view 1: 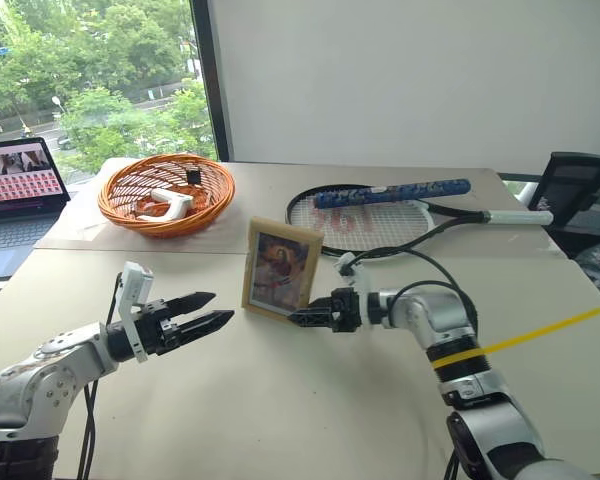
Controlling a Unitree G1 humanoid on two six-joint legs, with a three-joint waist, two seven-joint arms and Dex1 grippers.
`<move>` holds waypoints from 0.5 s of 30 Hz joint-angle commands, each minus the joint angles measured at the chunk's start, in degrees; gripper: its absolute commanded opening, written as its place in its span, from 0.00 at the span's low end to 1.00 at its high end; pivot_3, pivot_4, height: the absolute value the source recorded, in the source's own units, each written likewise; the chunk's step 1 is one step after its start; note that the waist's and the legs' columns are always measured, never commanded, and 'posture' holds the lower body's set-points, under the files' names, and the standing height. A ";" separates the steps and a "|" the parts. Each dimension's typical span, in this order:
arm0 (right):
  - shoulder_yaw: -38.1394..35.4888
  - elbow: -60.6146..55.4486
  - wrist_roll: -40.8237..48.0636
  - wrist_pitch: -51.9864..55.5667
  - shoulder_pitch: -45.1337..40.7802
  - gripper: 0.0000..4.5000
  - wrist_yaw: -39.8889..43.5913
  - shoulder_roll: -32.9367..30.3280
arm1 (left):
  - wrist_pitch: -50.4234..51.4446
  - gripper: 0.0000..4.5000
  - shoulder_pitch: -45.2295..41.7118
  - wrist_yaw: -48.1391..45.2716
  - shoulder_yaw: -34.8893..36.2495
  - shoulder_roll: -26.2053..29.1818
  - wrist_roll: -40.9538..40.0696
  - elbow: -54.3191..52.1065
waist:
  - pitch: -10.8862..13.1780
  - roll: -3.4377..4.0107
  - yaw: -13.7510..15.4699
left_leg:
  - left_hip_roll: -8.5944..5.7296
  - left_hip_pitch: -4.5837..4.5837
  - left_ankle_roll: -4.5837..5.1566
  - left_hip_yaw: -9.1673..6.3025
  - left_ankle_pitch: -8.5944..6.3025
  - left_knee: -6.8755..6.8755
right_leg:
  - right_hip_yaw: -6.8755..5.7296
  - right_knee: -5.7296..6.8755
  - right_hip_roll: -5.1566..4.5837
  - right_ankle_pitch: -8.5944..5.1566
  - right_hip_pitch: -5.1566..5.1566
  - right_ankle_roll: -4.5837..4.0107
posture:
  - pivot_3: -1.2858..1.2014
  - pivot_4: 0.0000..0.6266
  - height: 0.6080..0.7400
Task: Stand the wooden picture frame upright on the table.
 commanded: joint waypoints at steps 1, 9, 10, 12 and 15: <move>-6.68 -9.14 3.96 0.17 5.30 0.99 2.07 -6.94 | -1.59 1.00 0.89 -0.04 2.82 0.82 -0.50 -1.24 | 0.00 0.00 0.37 | 0.00 -0.02 0.00 0.00 0.00 -0.01 | 0.00 -0.03 0.00 0.00 0.00 0.00 | 0.52 0.24 0.89; -17.57 -25.30 -0.01 -30.48 27.51 0.99 3.72 -12.97 | -18.66 1.00 9.46 7.83 3.53 -1.74 16.19 -1.75 | 0.00 0.01 0.02 | 0.00 -0.02 0.06 0.01 -0.07 -0.17 | 0.00 -0.07 0.00 -0.11 -0.09 -0.07 | 0.52 0.24 0.89; -18.78 -26.09 0.24 -31.31 29.36 0.99 2.50 -12.61 | -21.23 1.00 10.62 8.45 2.51 -1.85 19.04 -1.42 | 0.00 0.01 0.02 | 0.00 0.01 0.06 0.01 -0.07 -0.15 | 0.01 -0.10 0.00 -0.12 -0.03 -0.06 | 0.52 0.24 0.89; -20.32 -27.64 -0.22 -34.03 32.43 0.99 -0.81 -11.30 | -26.22 1.00 12.67 9.23 0.69 -2.62 23.62 -0.75 | 0.01 0.01 -0.08 | 0.00 0.01 0.05 0.02 -0.08 -0.02 | 0.01 -0.15 -0.04 -0.12 0.04 -0.05 | 0.52 0.24 0.89; -20.64 -30.38 -0.92 -35.86 35.97 0.99 -4.68 -9.90 | -31.12 1.00 13.87 9.30 -1.34 -3.98 27.02 0.70 | 0.01 0.00 -0.14 | 0.00 0.06 0.05 0.02 -0.07 0.04 | 0.01 -0.11 -0.04 -0.11 0.07 -0.05 | 0.52 0.24 0.89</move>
